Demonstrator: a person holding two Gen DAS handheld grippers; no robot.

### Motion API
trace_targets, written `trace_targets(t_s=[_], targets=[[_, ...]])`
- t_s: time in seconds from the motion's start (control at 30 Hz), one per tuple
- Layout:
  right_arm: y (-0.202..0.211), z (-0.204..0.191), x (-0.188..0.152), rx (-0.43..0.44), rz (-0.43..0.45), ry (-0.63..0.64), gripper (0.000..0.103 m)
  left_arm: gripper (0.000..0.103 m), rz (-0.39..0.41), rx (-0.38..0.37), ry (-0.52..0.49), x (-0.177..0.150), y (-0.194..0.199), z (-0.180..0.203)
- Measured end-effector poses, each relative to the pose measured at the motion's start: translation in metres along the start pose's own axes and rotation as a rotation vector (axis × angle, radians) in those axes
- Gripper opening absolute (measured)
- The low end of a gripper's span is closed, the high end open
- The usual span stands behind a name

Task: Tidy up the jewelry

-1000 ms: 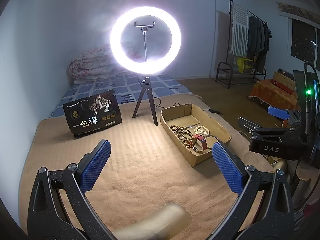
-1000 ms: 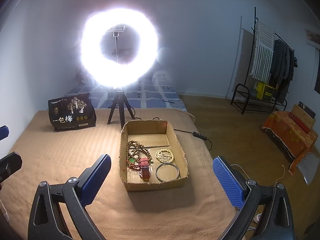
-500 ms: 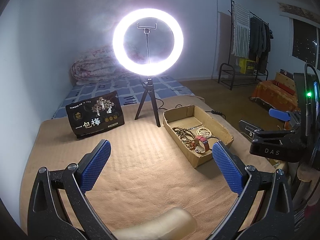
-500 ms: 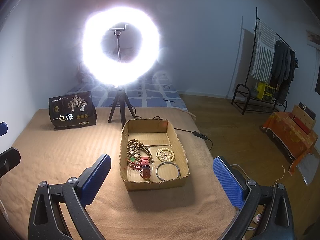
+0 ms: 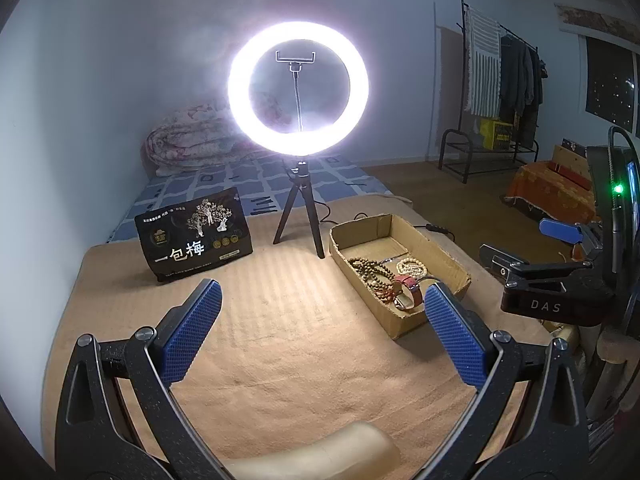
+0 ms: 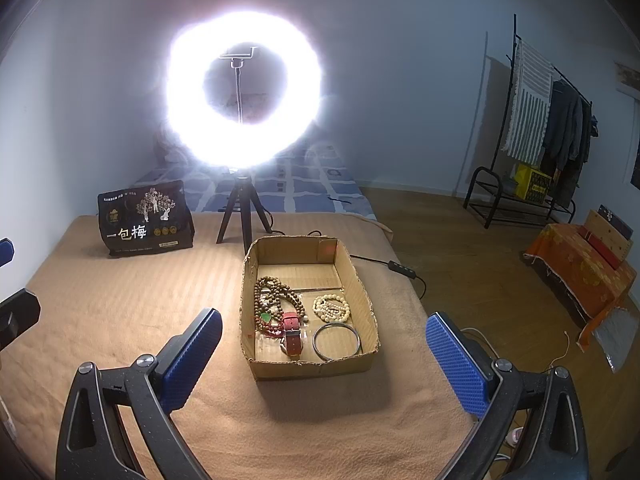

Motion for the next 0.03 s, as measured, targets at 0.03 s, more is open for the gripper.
trace_targets(t_s=[0.03], targets=[[-0.0003, 0.0000, 0.0000, 0.000, -0.001, 0.000, 0.103, 0.103, -0.001, 0.005, 0.001, 0.0001, -0.0002, -0.0010]])
Point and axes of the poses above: each gripper's, at about its wrist camera, not at the fingertips, and y roughly against the way its jaws point, z to its right, x to its top, the point moved 4 cm from there along -y, roughly the way its jaws point, and after that the axes turned 2 degrees about x, right-handed, at the moved point
